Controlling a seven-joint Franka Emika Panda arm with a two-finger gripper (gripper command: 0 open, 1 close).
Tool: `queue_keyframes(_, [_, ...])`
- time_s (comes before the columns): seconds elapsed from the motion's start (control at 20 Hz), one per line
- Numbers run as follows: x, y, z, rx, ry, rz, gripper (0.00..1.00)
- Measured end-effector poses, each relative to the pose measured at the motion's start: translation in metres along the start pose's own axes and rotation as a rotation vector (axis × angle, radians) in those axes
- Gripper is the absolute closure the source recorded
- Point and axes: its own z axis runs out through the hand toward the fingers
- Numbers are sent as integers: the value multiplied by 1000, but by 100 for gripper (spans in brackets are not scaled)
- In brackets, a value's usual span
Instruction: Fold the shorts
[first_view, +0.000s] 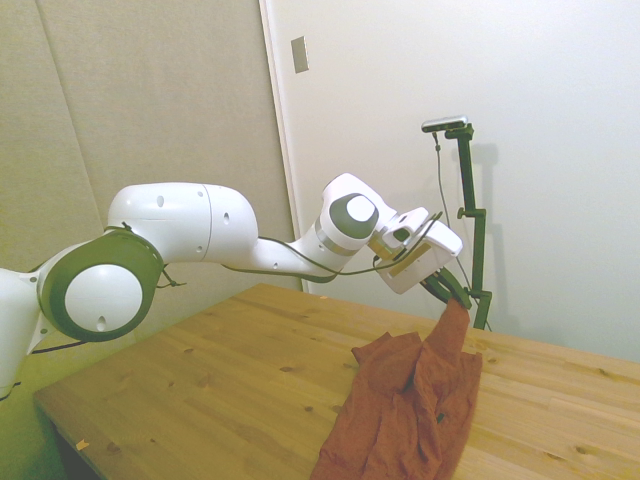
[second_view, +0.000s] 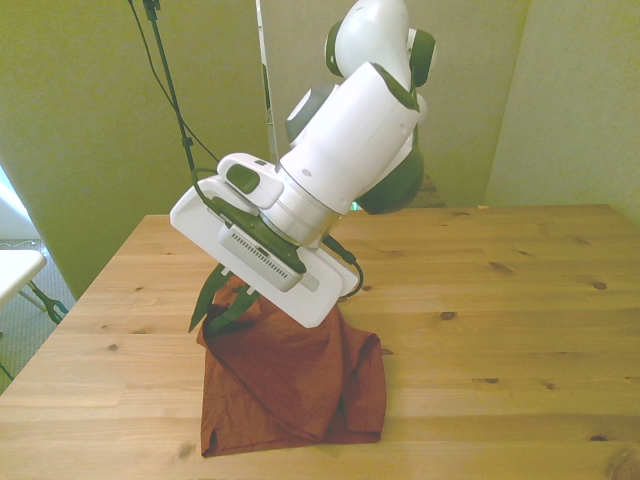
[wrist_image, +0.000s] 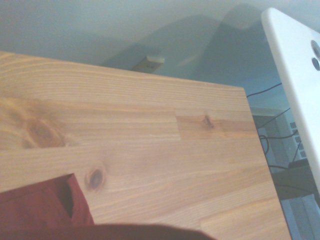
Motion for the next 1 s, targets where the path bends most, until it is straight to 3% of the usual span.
queue_keyframes(0.25, [4,5,12,-1,-13,12,0])
queue_keyframes(0.4, [-11,-6,-5,47,-62,9,0])
queue_keyframes(0.75, [-93,-22,-95,248,-361,-46,0])
queue_keyframes(1.0, [-152,14,-189,373,-613,-161,0])
